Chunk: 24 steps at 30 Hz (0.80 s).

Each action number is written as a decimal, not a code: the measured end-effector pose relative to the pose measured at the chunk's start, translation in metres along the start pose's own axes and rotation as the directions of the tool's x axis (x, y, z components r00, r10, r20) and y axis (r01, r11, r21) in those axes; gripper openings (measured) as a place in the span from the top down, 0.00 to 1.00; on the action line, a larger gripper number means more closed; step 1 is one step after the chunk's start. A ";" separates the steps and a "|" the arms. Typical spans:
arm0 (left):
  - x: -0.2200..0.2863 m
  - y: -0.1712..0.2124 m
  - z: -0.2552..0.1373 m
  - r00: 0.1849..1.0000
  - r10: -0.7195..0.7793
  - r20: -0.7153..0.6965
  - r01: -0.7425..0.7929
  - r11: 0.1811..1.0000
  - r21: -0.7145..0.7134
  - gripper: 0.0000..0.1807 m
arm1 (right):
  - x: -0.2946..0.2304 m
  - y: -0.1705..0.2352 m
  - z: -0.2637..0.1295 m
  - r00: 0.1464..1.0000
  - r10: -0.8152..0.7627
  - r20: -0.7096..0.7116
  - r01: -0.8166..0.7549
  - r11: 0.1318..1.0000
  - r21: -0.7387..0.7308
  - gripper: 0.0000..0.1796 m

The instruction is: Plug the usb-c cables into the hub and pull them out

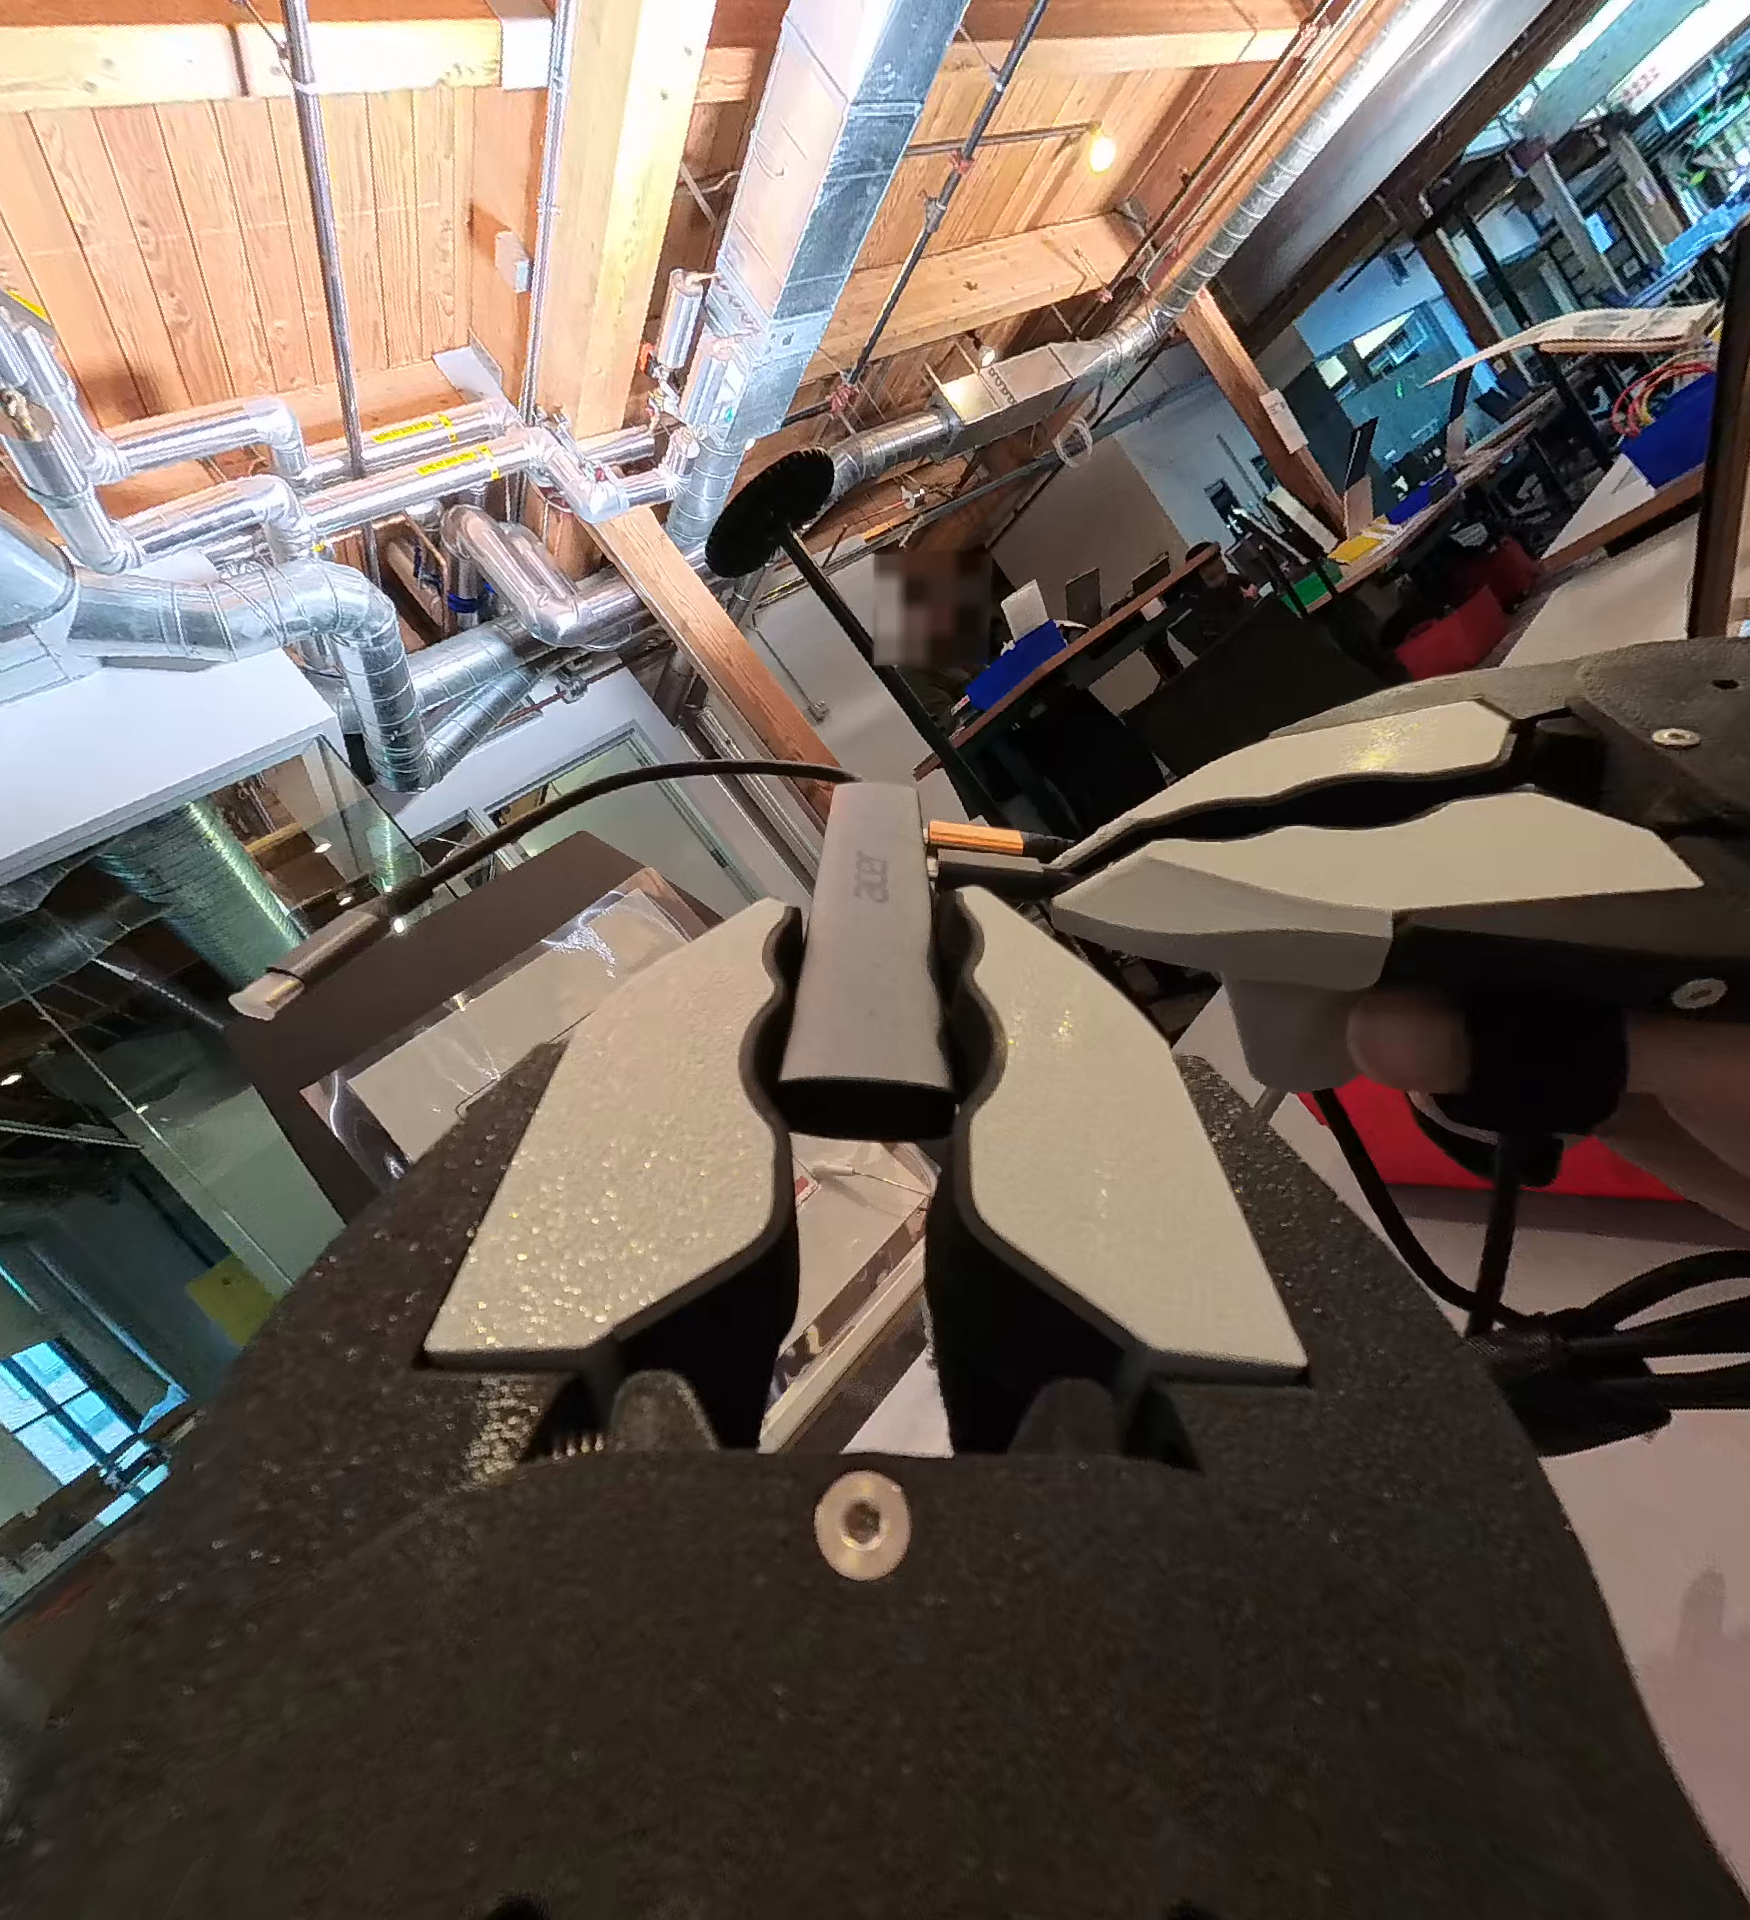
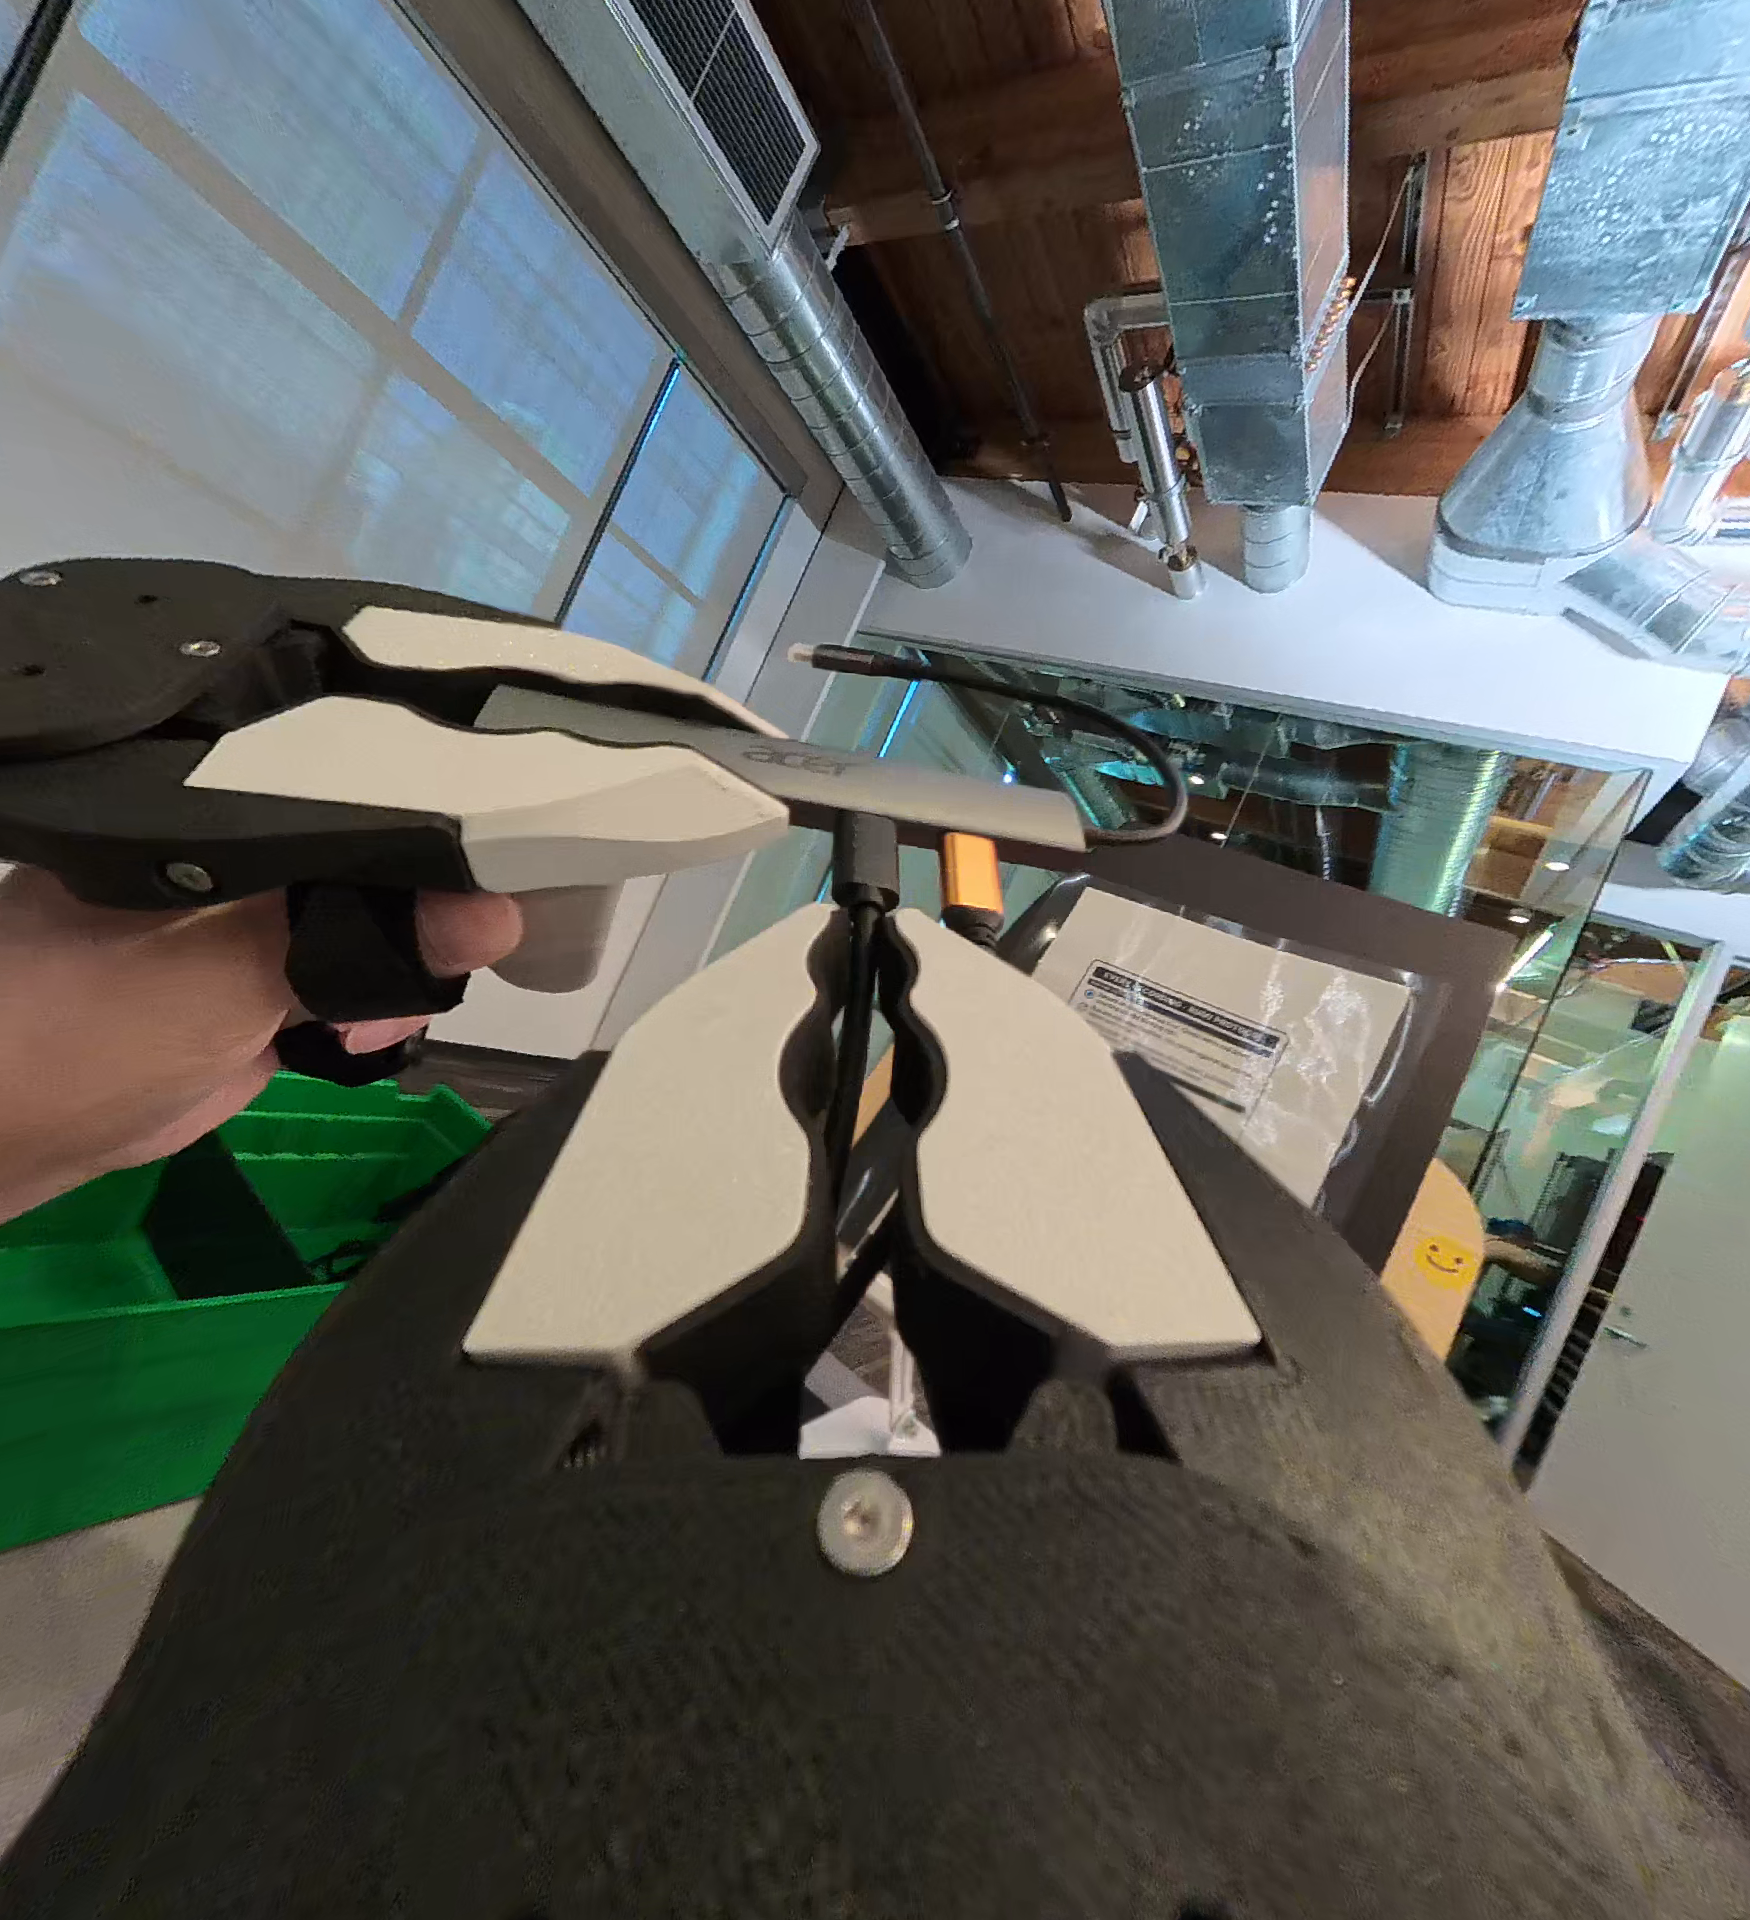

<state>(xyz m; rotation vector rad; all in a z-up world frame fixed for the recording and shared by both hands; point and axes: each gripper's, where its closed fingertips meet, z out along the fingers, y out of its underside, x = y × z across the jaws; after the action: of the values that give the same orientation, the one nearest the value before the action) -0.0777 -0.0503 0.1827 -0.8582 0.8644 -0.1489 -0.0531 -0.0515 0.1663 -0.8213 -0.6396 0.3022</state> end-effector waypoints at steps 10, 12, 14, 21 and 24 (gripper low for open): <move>0.000 -0.008 -0.003 0.995 0.093 0.033 -0.094 0.996 0.013 0.86 | -0.003 -0.007 -0.002 1.000 -0.008 0.001 0.008 0.999 0.036 0.97; 0.000 -0.012 -0.005 0.995 0.098 0.023 -0.099 0.995 0.026 0.86 | -0.004 -0.012 -0.004 1.000 -0.021 0.007 0.020 0.998 0.058 0.97; 0.000 -0.014 -0.007 0.996 0.088 -0.003 -0.088 0.996 0.034 0.86 | -0.007 -0.015 -0.005 0.999 -0.041 0.031 0.038 0.996 0.076 0.97; -0.106 -0.013 -0.062 0.969 -0.152 0.197 0.127 0.983 0.130 0.87 | -0.013 -0.023 -0.005 0.993 -0.095 0.077 0.088 0.993 0.081 0.97; -0.131 -0.016 -0.085 0.956 -0.188 0.227 0.162 0.978 0.129 0.87 | -0.012 -0.028 -0.005 0.991 -0.101 0.088 0.095 0.993 0.070 0.97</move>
<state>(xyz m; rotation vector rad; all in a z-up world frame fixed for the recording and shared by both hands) -0.2223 -0.0543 0.2440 -0.8310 0.5497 -0.2412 -0.0594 -0.0785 0.1804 -0.7132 -0.7498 0.2709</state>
